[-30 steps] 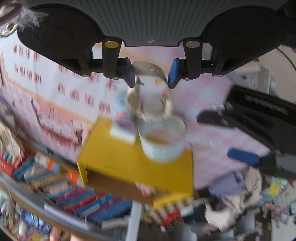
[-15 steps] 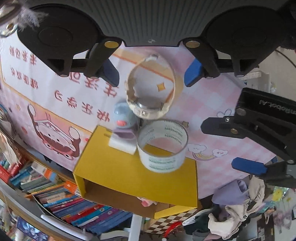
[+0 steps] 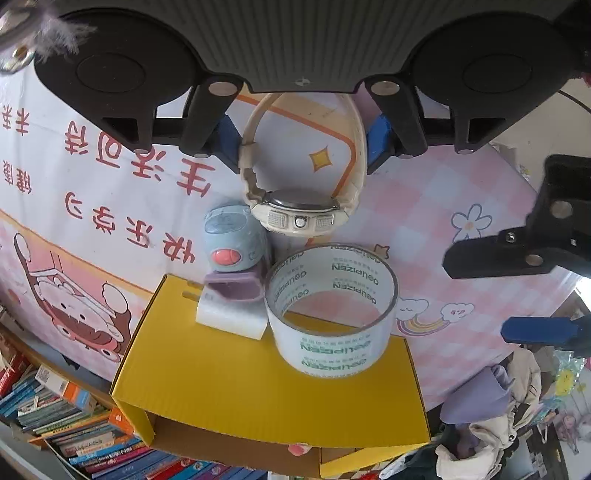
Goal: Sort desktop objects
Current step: 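Pull the watch out of the tape roll with the right tool while the left tool approaches the tape roll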
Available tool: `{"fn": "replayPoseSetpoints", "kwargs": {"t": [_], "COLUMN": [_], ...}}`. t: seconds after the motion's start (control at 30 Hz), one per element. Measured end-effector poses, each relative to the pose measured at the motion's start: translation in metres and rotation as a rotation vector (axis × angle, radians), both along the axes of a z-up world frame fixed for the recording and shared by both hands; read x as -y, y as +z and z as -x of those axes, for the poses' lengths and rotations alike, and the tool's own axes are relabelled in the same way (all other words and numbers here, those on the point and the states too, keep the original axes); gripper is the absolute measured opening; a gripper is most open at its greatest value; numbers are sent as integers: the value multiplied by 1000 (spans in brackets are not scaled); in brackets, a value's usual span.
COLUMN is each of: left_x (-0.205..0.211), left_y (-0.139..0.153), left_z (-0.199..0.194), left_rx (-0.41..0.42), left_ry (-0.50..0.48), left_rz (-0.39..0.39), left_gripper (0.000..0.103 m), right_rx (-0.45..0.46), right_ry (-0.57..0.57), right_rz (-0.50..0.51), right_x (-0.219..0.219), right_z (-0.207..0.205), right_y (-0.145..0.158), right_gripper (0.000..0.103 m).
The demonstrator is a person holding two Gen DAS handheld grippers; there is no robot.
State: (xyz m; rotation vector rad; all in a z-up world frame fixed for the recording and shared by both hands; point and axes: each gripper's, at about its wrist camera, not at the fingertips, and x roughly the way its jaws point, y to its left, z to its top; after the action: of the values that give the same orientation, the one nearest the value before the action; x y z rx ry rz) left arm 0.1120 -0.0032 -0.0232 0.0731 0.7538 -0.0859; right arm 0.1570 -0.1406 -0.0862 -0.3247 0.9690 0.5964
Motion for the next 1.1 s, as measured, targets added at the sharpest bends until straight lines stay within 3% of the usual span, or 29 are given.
{"fn": "replayPoseSetpoints", "kwargs": {"t": [0.4,0.7,0.8,0.87,0.97,1.1], "left_x": [12,20,21,21,15,0], "left_y": [-6,-17,-23,-27,-32,-32], "left_z": [-20,-50,-57,-59,-60,-55], "left_rx": [-1,-22,-39,-53,-64,-55], "left_ry": [-44,-57,-56,-51,-21,40], "left_rz": [24,56,64,73,90,147], "left_gripper": [92,84,74,55,37,33], "right_rx": [50,60,58,57,64,70], "right_ry": [-29,-51,-51,-51,-58,-66], "right_rz": [37,48,53,56,56,49], "right_x": [23,40,42,43,45,46], "right_z": [9,10,10,10,9,9], "right_y": [5,6,5,4,5,6], "right_gripper": [59,59,59,59,59,59]}}
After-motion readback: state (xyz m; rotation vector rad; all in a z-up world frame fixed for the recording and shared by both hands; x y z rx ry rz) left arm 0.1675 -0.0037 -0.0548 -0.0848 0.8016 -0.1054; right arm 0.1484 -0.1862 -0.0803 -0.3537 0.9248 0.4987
